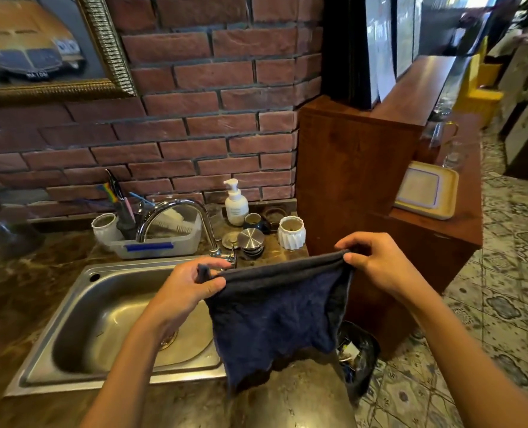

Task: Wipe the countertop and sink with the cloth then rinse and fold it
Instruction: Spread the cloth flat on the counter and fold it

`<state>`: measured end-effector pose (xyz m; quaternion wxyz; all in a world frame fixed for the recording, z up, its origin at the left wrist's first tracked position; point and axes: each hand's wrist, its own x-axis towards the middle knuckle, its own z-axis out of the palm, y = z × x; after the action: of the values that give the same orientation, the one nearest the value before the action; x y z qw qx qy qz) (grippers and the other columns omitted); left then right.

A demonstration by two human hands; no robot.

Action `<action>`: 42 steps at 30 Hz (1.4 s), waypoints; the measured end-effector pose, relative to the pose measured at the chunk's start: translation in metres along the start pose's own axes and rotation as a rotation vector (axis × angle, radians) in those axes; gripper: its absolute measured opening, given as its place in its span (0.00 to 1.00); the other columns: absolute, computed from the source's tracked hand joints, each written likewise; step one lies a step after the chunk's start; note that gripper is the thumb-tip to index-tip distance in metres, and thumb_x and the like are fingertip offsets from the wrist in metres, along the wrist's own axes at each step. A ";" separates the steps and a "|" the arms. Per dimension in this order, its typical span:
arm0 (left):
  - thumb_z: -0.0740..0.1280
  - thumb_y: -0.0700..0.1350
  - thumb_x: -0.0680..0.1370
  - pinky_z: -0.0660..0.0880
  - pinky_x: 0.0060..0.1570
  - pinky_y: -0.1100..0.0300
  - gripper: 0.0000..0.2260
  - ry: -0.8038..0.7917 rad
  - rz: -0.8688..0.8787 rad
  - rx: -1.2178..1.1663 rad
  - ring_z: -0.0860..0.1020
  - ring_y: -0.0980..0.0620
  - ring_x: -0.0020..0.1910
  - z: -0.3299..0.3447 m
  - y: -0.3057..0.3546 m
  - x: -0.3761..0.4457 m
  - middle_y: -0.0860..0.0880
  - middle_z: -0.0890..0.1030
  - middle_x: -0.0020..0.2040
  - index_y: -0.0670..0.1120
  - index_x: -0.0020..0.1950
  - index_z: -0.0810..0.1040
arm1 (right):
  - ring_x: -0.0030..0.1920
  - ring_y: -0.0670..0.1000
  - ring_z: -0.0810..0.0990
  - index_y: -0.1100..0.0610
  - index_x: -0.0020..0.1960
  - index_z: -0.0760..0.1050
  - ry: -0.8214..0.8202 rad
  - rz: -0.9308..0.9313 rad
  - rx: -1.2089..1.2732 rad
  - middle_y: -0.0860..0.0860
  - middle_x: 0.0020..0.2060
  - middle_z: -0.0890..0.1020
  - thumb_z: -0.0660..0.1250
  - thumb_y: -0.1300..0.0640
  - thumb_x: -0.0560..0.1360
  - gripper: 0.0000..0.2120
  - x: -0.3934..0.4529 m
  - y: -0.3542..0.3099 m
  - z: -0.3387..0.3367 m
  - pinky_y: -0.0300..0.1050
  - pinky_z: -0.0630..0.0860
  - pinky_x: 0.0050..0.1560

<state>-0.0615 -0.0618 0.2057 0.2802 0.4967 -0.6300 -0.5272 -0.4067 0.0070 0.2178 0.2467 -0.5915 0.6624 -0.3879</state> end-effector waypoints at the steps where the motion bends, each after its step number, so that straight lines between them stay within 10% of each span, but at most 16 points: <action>1: 0.70 0.37 0.77 0.76 0.49 0.54 0.09 0.023 0.000 0.025 0.82 0.47 0.51 -0.002 -0.002 0.002 0.47 0.85 0.47 0.49 0.53 0.84 | 0.48 0.37 0.79 0.53 0.49 0.82 0.022 -0.002 0.002 0.43 0.46 0.83 0.71 0.68 0.75 0.11 0.002 0.005 0.003 0.26 0.71 0.47; 6: 0.70 0.37 0.78 0.77 0.45 0.55 0.04 0.184 -0.012 -0.064 0.81 0.41 0.52 -0.009 -0.016 0.022 0.43 0.84 0.46 0.44 0.48 0.84 | 0.47 0.47 0.79 0.50 0.46 0.83 0.022 0.055 -0.133 0.45 0.41 0.82 0.72 0.65 0.75 0.09 0.019 0.023 0.022 0.43 0.71 0.49; 15: 0.69 0.38 0.78 0.75 0.55 0.55 0.10 0.304 0.162 -0.098 0.81 0.51 0.53 -0.034 -0.021 0.011 0.51 0.86 0.51 0.51 0.53 0.86 | 0.37 0.42 0.79 0.61 0.49 0.84 0.255 -0.003 0.290 0.51 0.40 0.84 0.72 0.63 0.76 0.03 -0.005 -0.002 0.018 0.38 0.76 0.32; 20: 0.75 0.34 0.73 0.71 0.48 0.67 0.12 0.233 0.003 0.151 0.79 0.49 0.48 0.007 -0.129 -0.037 0.47 0.80 0.47 0.52 0.45 0.85 | 0.45 0.45 0.79 0.61 0.48 0.85 -0.055 0.183 0.099 0.49 0.45 0.78 0.71 0.70 0.74 0.07 -0.070 0.084 0.072 0.34 0.77 0.47; 24: 0.73 0.35 0.75 0.72 0.40 0.62 0.14 0.023 -0.305 0.279 0.79 0.56 0.37 0.042 -0.219 -0.072 0.52 0.83 0.36 0.55 0.38 0.83 | 0.28 0.38 0.77 0.59 0.45 0.82 -0.299 0.498 -0.055 0.46 0.32 0.77 0.66 0.67 0.79 0.08 -0.136 0.155 0.131 0.30 0.72 0.33; 33: 0.68 0.36 0.79 0.73 0.25 0.68 0.06 0.192 -0.577 0.055 0.75 0.53 0.29 0.070 -0.237 -0.098 0.43 0.79 0.34 0.37 0.45 0.83 | 0.30 0.50 0.78 0.60 0.48 0.77 -0.095 0.758 0.086 0.58 0.37 0.80 0.64 0.63 0.81 0.04 -0.187 0.162 0.161 0.43 0.80 0.30; 42: 0.72 0.35 0.74 0.71 0.34 0.60 0.07 0.048 -0.620 0.474 0.77 0.49 0.39 0.068 -0.234 -0.109 0.45 0.79 0.41 0.41 0.47 0.76 | 0.37 0.52 0.76 0.57 0.41 0.69 -0.191 0.886 -0.097 0.55 0.38 0.79 0.73 0.64 0.73 0.13 -0.201 0.161 0.163 0.45 0.70 0.37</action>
<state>-0.0057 0.0770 -0.0161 -0.0001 0.7267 -0.5475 -0.4150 -0.3378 0.1663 -0.0326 0.4208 -0.2951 0.8432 -0.1574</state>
